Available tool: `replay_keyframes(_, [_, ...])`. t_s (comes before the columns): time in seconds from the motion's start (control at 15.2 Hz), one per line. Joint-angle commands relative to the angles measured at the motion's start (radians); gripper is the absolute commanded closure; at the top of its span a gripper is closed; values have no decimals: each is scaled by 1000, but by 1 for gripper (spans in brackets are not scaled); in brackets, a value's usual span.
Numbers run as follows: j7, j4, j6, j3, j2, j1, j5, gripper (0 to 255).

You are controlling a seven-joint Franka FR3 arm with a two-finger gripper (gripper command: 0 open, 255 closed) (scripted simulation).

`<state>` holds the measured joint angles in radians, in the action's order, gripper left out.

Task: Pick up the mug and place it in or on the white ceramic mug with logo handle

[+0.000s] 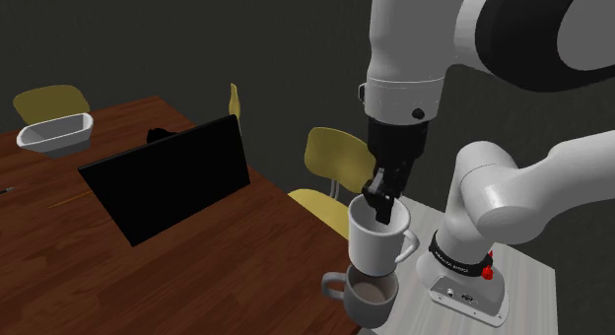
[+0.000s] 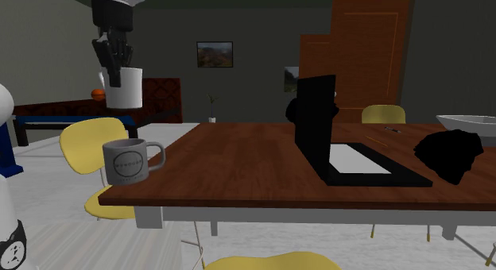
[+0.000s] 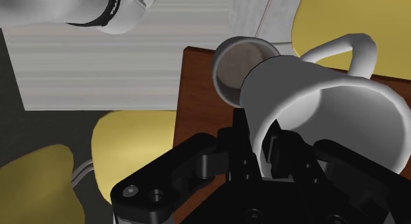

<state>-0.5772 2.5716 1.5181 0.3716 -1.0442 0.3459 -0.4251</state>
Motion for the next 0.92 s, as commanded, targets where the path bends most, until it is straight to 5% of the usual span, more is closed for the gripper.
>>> replay_keyframes(0.0, [-1, 28, 17, 10, -12, 6, -11, 255])
replay_keyframes(0.86, [23, 212, 177, 81, -33, 36, -83, 255])
